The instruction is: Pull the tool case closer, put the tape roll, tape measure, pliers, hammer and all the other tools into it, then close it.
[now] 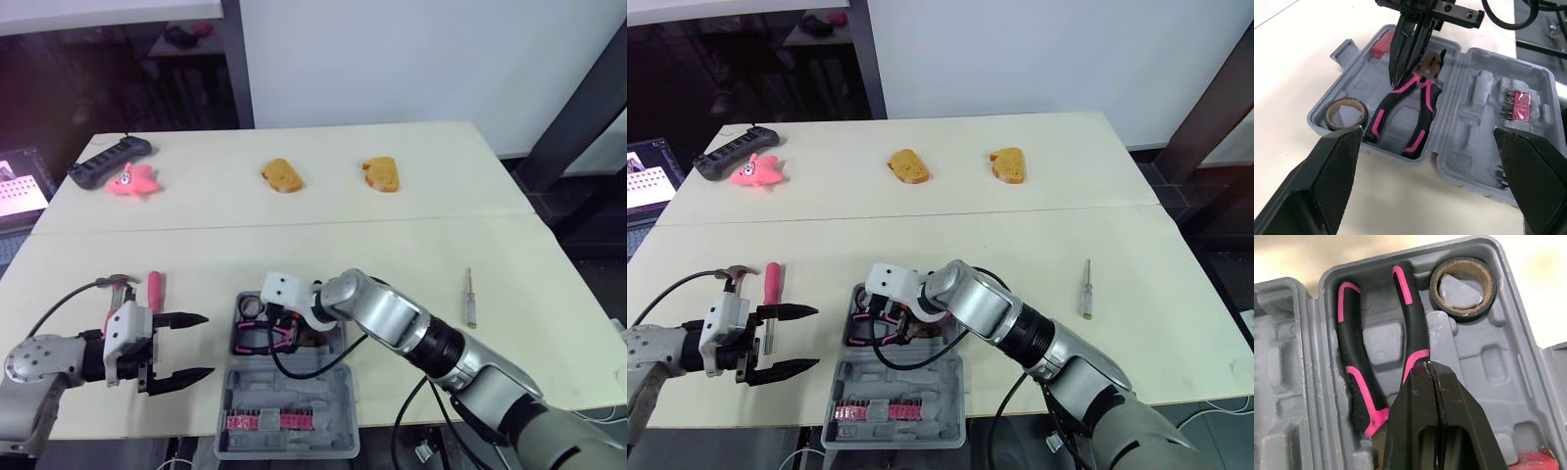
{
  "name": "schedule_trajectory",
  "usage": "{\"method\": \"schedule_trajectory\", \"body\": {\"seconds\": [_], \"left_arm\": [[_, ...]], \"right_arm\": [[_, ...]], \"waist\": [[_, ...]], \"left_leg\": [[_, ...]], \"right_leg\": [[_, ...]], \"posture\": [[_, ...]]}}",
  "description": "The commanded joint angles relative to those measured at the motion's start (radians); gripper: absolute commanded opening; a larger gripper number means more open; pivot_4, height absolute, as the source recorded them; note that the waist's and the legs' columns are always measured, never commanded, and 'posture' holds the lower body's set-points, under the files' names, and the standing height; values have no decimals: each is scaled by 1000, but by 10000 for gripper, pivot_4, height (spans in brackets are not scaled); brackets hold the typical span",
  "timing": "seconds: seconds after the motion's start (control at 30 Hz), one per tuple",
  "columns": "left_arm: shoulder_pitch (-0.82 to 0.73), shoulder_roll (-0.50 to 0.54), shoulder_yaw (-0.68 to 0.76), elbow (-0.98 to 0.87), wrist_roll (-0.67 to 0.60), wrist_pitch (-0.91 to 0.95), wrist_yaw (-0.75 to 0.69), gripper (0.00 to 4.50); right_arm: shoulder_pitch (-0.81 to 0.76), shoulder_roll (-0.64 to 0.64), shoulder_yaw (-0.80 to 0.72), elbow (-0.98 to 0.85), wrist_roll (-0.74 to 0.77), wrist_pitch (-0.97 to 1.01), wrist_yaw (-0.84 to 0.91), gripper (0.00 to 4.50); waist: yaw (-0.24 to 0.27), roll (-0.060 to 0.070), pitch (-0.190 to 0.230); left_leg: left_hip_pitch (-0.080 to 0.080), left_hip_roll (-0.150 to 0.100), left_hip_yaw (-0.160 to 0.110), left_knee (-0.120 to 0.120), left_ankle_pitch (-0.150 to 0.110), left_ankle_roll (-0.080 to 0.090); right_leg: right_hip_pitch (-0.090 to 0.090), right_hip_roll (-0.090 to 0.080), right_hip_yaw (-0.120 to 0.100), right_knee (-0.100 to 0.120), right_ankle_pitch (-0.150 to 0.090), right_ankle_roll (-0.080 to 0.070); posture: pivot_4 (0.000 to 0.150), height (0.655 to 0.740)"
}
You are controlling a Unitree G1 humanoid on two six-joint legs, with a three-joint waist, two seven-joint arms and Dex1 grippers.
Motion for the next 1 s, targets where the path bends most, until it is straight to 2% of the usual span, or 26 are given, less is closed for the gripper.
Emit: {"method": "schedule_trajectory", "body": {"seconds": [0.03,0.23,0.47,0.63,0.87,0.93,1.0], "left_arm": [[8,15,19,-31,-6,-3,1,45000],[9,16,21,-31,-3,-4,7,45000],[-7,16,17,-15,5,-9,9,45000],[-16,16,15,-6,12,-12,8,45000],[-17,16,14,-9,14,-9,7,45000],[-16,15,13,-9,15,-10,7,45000],[-16,15,13,-6,20,-6,14,45000]], "right_arm": [[36,-20,62,24,-23,19,25,414],[81,-32,135,127,-85,14,36,414],[122,-25,169,209,-140,-30,72,414],[149,-39,197,218,-183,-50,96,414],[147,-2,107,183,-191,-91,79,414],[149,17,48,160,-175,-121,70,414],[135,19,-38,64,-151,-206,79,414]], "waist": [[0,0,0],[2,-1,-3],[4,-1,-19],[4,1,-33],[17,1,-41],[21,1,-41],[21,1,-40]], "left_leg": [[0,0,0,0,0,0],[2,0,0,0,0,0],[20,0,0,-4,0,0],[21,0,0,-4,-2,2],[22,0,0,-4,-2,3],[22,0,0,-4,-2,3],[21,0,0,-4,-2,3]], "right_leg": [[0,0,0,0,0,0],[3,0,0,-1,0,0],[21,0,0,-6,-6,-3],[23,0,0,-6,-7,-3],[24,0,0,-7,-8,-3],[23,0,0,-7,-8,-3],[22,0,0,-7,-8,-3]], "posture": [[1500,7400],[1500,7400],[1500,7400],[1500,7400],[1500,7400],[1500,7400],[1500,7400]]}}
